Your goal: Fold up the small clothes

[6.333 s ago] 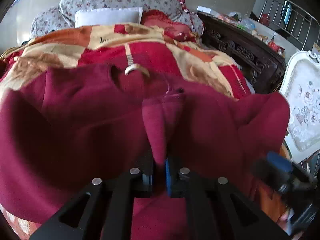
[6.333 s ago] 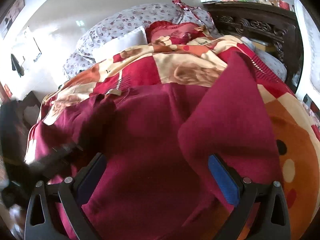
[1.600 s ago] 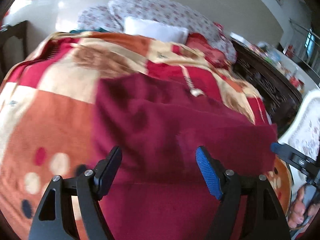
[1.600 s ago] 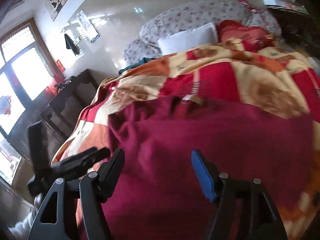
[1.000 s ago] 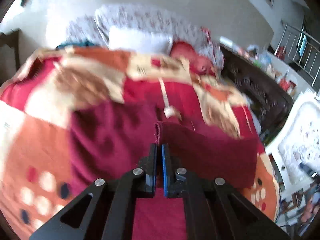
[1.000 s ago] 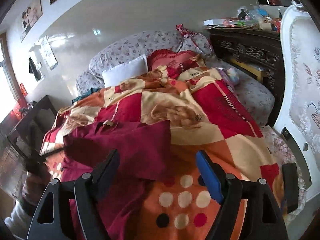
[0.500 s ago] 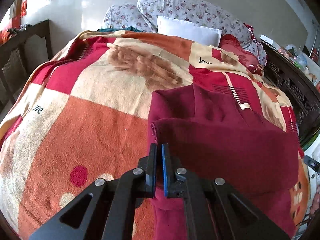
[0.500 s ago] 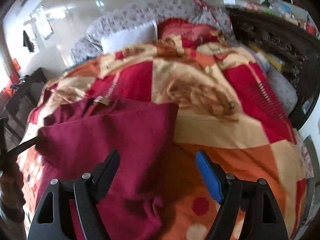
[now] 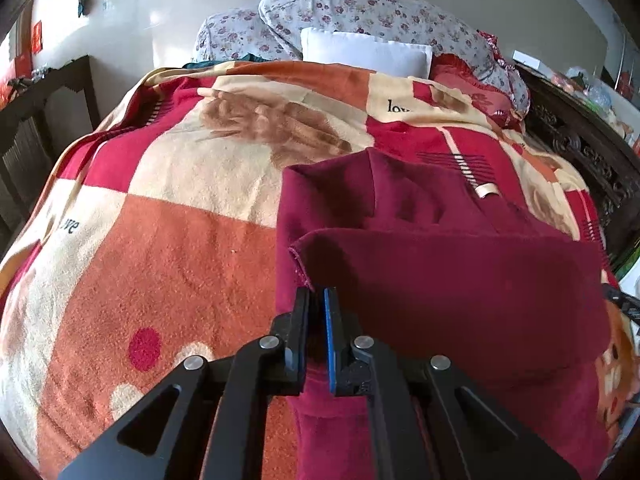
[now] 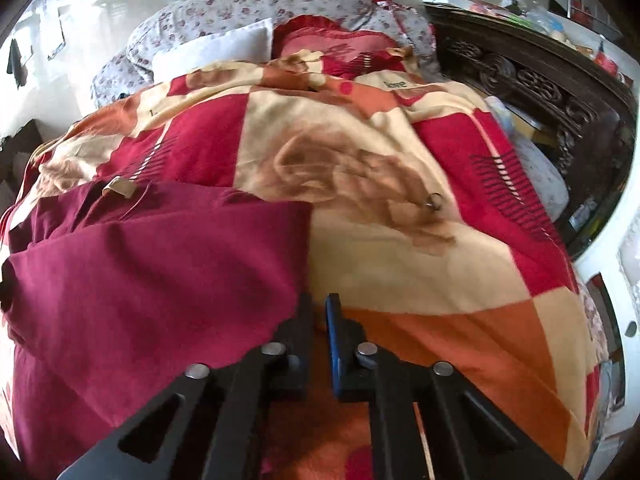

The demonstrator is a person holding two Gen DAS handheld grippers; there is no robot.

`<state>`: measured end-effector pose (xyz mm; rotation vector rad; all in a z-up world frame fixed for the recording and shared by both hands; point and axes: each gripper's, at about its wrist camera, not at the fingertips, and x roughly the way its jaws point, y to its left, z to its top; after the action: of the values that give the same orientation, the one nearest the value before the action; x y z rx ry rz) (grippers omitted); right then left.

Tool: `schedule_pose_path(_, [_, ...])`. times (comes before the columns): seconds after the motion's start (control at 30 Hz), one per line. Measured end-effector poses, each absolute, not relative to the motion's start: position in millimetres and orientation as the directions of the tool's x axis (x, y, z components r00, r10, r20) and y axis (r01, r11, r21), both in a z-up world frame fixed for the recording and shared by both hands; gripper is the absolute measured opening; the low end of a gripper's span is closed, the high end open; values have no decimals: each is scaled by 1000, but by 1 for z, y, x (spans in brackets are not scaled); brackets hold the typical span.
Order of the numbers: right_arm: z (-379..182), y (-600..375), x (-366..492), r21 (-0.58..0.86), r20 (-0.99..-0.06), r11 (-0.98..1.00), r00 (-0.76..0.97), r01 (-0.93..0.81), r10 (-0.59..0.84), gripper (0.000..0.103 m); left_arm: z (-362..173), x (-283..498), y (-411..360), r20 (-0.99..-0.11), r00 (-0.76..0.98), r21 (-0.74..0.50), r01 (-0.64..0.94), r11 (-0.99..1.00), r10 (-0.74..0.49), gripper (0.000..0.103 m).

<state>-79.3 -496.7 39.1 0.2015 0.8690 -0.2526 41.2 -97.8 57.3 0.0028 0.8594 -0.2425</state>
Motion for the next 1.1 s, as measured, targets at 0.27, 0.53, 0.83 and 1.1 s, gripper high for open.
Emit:
schedule_pose_path(0.27, [30, -471, -102, 279, -758, 945, 643, 173, 106, 67, 53, 40, -101, -751, 620, -119, 211, 970, -227, 22])
schedule_pose_path(0.53, [19, -474, -103, 100, -761, 964, 643, 247, -86, 5, 36, 33, -110, -765, 609, -83, 231, 969, -210, 59])
schedule_pose_path(0.83, [25, -482, -133, 233, -749, 932, 662, 278, -10, 4, 39, 16, -112, -760, 623, -40, 235, 971, -182, 61])
schedule_pose_path(1.1, [20, -451, -135, 174, -767, 961, 642, 216, -5, 57, 50, -17, -107, -745, 644, -8, 253, 967, -175, 62])
